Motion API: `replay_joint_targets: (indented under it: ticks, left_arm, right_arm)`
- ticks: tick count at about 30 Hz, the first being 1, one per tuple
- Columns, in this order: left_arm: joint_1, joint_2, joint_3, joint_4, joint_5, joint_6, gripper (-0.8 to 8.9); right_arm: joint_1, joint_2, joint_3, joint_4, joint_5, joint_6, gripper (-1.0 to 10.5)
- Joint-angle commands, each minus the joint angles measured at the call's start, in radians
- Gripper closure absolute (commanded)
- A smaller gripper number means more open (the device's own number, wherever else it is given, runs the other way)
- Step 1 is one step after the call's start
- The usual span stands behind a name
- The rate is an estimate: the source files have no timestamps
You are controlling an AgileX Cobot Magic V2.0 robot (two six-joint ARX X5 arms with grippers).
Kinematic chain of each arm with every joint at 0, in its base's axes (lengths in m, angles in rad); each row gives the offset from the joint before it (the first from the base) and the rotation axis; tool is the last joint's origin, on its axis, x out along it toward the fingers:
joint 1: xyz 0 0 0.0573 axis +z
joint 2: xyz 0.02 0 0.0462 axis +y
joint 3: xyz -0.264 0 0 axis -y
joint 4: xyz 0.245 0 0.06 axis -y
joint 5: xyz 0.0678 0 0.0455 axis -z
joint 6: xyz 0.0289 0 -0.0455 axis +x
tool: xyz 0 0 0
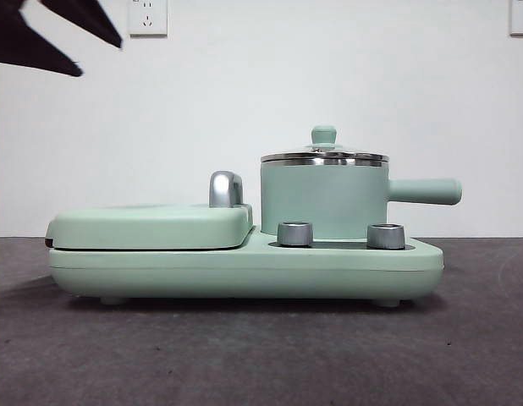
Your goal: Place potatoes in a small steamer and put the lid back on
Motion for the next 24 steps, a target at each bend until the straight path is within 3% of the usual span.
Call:
replay_joint_targets:
  ticks: [1, 5, 15, 24]
  left_arm:
    - [-0.002, -0.064, -0.033, -0.024, 0.016, -0.023, 4.69]
    - [-0.002, -0.163, -0.075, -0.096, 0.058, -0.022, 4.7]
    - [-0.001, -0.348, -0.082, -0.314, 0.057, 0.0, 4.7]
    - [-0.002, -0.403, -0.082, -0.363, 0.058, -0.035, 4.7]
  right_arm:
    - [0.006, 0.008, 0.008, 0.006, 0.0, 0.015, 6.2]
    - [0.006, 0.026, 0.008, 0.006, -0.01, 0.014, 6.2]
    - [0.006, 0.126, 0.008, 0.014, -0.113, 0.003, 6.2]
    - [0.006, 0.18, 0.008, 0.031, -0.133, 0.003, 6.2]
